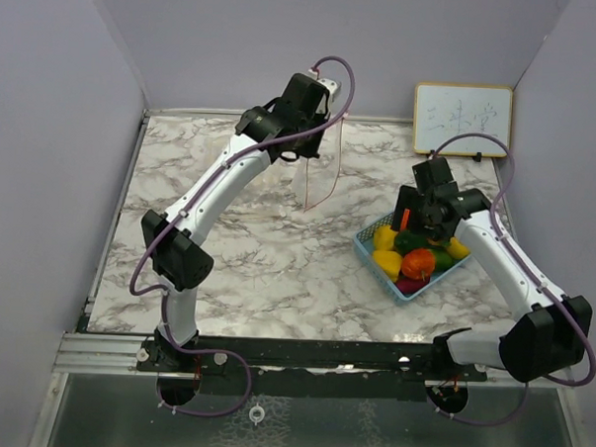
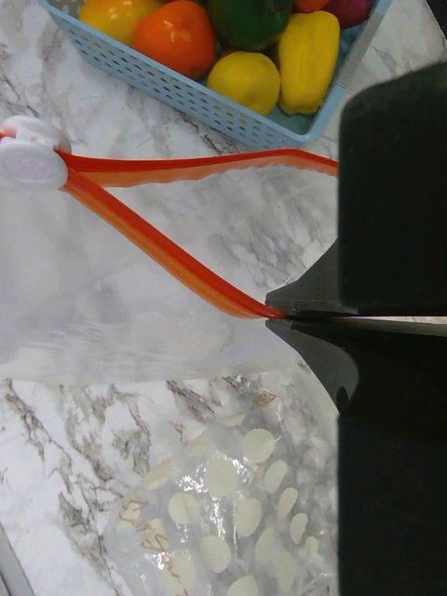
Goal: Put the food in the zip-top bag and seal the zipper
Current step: Pick up the fake fruit from the bin.
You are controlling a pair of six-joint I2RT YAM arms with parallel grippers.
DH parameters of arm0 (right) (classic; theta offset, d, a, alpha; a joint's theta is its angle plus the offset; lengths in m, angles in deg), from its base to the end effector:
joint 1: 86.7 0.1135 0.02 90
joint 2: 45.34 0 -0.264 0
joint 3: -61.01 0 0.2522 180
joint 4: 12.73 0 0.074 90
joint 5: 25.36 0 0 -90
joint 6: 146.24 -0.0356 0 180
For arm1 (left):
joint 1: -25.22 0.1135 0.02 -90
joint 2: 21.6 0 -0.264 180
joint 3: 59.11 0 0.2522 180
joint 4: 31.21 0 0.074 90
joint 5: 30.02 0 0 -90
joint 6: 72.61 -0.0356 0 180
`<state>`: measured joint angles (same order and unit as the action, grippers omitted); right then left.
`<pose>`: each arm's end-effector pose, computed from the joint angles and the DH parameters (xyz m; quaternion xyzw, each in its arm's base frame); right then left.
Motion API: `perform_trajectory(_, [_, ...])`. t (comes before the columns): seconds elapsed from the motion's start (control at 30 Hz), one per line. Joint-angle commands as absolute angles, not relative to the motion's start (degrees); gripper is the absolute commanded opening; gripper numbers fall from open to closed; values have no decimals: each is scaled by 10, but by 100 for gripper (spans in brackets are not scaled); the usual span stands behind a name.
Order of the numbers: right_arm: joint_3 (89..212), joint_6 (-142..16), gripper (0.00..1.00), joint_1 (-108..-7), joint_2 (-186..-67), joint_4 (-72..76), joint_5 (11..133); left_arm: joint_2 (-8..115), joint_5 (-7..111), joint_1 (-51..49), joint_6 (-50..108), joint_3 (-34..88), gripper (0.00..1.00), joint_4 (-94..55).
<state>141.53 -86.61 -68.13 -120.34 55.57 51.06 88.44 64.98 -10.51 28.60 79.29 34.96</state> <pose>0.2419 0.0724 0.2962 0.1269 0.9571 -0.0078 0.2603 0.3418 -0.2421 0.4142 0.1718 0.8808 -0.1391 0.4187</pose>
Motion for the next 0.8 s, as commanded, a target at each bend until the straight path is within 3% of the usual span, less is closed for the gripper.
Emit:
perform_trajectory(0.0, [1374,-890,82,-681,-1208,546,535,905,625,-134,279,769,0,350])
perform_trajectory(0.43, [1361,-995,82,-681,-1281,501,483,943,572,-147,284,758,0,313])
perform_trajectory(0.57, [1349,-995,77,-681,-1291,478,454,932,573,-147,286,744,0,312])
perform_trajectory(0.63, [1343,-993,68,-681,-1296,468,452,925,576,-146,287,735,0,312])
perform_trajectory(0.73, [1343,-987,31,-681,-1297,465,459,914,581,-147,287,724,0,311])
perform_trajectory(0.77, [1345,-984,25,-681,-1295,470,460,911,582,-147,287,722,0,311])
